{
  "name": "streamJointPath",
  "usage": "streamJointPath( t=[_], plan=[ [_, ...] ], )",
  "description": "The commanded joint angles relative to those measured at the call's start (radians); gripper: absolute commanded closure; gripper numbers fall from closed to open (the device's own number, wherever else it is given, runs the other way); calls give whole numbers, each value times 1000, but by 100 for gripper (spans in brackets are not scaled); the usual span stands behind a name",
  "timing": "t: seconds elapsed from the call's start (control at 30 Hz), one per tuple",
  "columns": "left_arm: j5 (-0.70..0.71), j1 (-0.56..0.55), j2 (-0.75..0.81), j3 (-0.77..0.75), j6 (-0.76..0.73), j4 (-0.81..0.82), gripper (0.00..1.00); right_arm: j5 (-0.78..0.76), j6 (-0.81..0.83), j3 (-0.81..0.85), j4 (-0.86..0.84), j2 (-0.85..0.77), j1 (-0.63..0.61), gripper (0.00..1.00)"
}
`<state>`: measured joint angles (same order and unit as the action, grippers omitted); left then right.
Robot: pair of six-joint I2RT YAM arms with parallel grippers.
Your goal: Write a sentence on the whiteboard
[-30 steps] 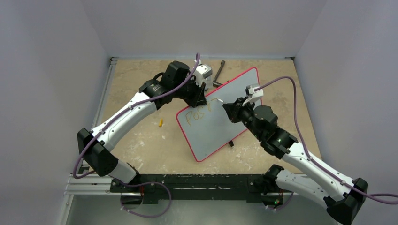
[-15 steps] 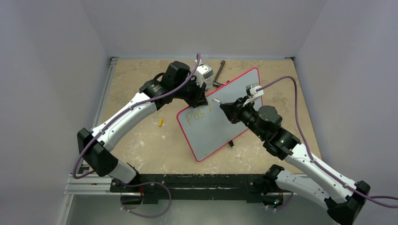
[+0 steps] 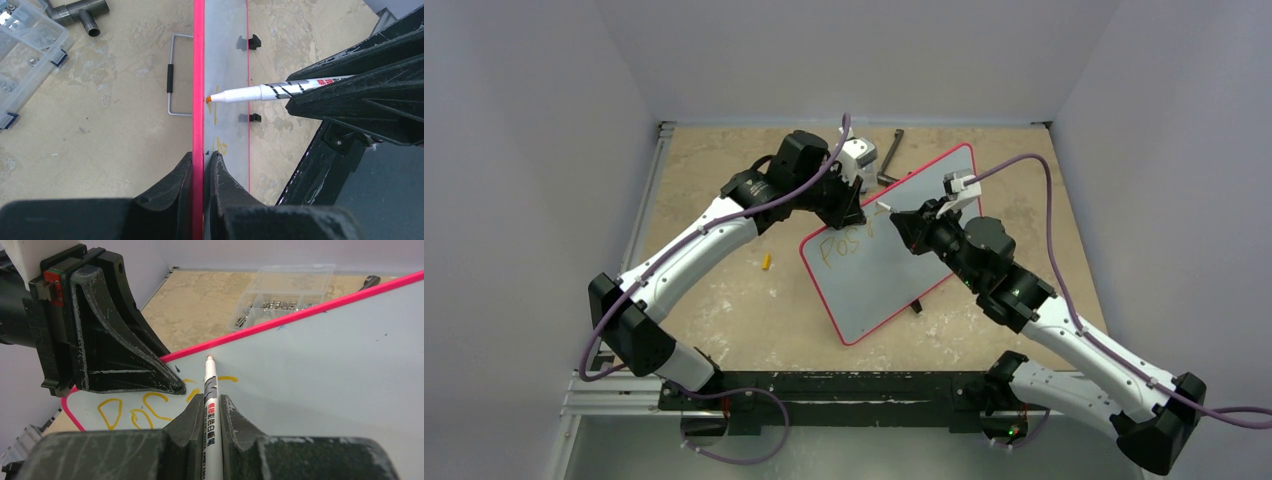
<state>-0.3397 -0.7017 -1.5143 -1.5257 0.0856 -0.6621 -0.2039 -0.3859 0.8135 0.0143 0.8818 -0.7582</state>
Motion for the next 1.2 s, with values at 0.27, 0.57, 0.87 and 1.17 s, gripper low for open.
streamJointPath(
  t=[0.27, 0.57, 0.87, 1.17],
  plan=[
    [42, -22, -4, 20, -99, -96, 100, 10, -19, -32, 42, -15, 3, 100],
    [46, -22, -3, 19, -98, -96, 100, 21, -48, -100, 102, -63, 4, 100],
    [41, -22, 0, 18, -97, -96, 100, -15, -73, -127, 148, -94, 3, 100],
    [40, -24, 2, 19, -97, -95, 100, -97, -58, -74, 165, -72, 5, 100]
  ],
)
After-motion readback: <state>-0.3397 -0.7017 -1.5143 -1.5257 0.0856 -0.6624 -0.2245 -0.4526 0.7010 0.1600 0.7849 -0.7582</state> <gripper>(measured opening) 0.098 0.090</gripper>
